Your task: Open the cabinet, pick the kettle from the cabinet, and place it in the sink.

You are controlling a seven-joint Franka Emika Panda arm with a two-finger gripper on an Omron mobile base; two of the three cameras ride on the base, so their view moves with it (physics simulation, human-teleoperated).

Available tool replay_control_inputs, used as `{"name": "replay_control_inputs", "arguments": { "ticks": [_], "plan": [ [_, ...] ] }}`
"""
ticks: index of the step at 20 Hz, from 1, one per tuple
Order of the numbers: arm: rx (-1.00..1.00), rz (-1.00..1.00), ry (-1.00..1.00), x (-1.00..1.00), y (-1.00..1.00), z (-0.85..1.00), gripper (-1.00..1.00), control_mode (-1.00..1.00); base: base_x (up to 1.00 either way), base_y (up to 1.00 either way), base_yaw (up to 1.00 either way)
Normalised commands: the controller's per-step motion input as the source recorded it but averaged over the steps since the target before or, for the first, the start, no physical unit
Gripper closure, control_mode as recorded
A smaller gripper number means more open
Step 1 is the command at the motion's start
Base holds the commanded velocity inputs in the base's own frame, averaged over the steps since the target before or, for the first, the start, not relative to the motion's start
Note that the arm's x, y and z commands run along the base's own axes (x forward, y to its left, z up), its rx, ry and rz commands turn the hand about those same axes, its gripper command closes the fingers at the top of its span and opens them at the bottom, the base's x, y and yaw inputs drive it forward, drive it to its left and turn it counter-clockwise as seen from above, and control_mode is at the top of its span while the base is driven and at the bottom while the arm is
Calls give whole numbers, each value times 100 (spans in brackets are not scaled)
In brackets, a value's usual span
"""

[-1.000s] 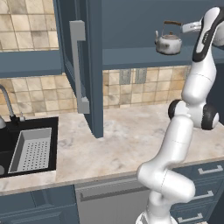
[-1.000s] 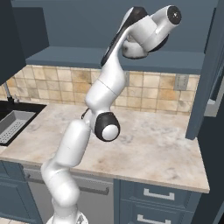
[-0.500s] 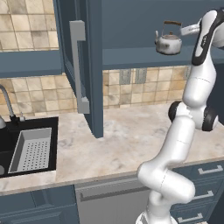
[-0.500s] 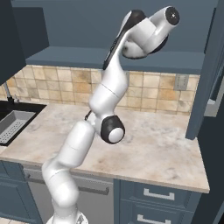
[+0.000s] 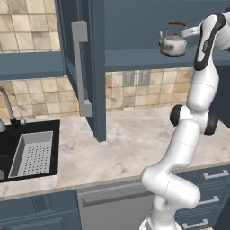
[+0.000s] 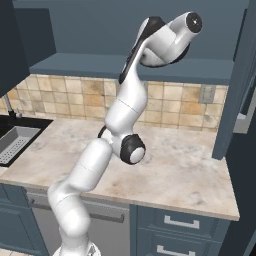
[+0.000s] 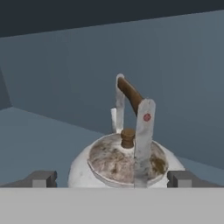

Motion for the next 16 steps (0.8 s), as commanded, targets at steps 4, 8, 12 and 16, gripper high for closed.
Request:
{"name": "replay_control_inputs", "arguments": {
  "ticks": [4, 8, 12, 16],
  "plan": [
    [0, 0, 0, 28, -2, 7, -100, -100, 0, 0, 0],
    [0, 0, 0, 29, -6, 16, -100, -100, 0, 0, 0],
    [0, 0, 3, 30, -9, 17, -100, -100, 0, 0, 0],
    [0, 0, 7, 28, -12, 21, -100, -100, 0, 0, 0]
  ]
}}
